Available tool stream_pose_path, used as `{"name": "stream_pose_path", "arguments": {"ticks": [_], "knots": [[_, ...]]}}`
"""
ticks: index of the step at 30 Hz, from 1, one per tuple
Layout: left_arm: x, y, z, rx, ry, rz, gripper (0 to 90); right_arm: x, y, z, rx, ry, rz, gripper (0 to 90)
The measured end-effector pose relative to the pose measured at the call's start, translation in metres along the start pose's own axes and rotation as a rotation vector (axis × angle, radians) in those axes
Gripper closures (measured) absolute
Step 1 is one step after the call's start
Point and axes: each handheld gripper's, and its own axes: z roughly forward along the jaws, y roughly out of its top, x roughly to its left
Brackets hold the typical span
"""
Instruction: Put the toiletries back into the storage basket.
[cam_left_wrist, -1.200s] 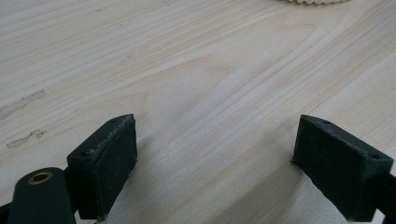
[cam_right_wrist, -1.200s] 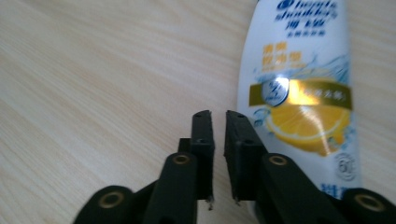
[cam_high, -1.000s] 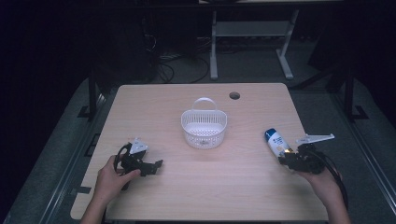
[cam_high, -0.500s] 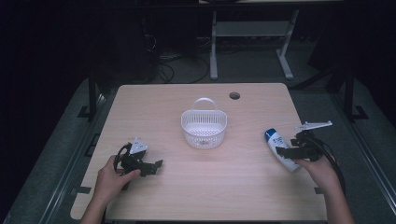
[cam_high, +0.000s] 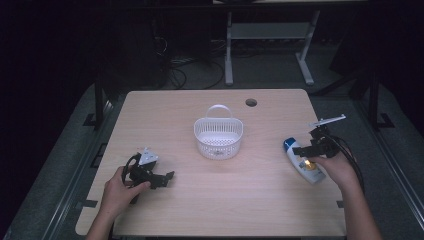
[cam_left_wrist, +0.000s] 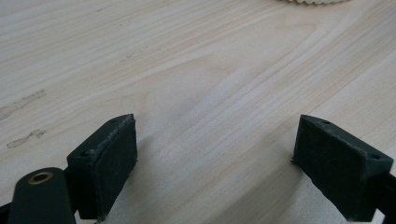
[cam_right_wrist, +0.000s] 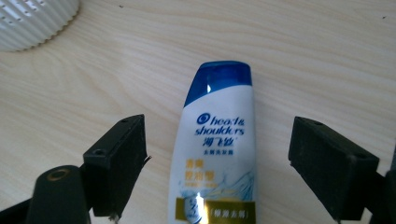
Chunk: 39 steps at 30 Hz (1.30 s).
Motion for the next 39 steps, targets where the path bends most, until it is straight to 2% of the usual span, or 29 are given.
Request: {"name": "stream_pose_path", "arguments": {"ticks": [15,18,21,30,39], "knots": [[0.000,0.000,0.000,0.000,0.000,0.000,13.0,0.003,0.027,0.030,0.130,-0.026,-0.057,18.8],[0.000,0.000,0.000,0.000,0.000,0.000,13.0,0.003,0.028,0.035,0.141,-0.024,-0.057,19.3],[0.000,0.000,0.000,0.000,0.000,0.000,13.0,0.001,0.027,0.045,0.180,-0.029,-0.057,19.2],[0.000,0.000,0.000,0.000,0.000,0.000,13.0,0.001,0.026,0.060,0.246,-0.046,-0.069,19.9],[0.000,0.000,0.000,0.000,0.000,0.001,13.0,0.004,0.024,0.068,0.278,-0.060,-0.090,21.3]]}}
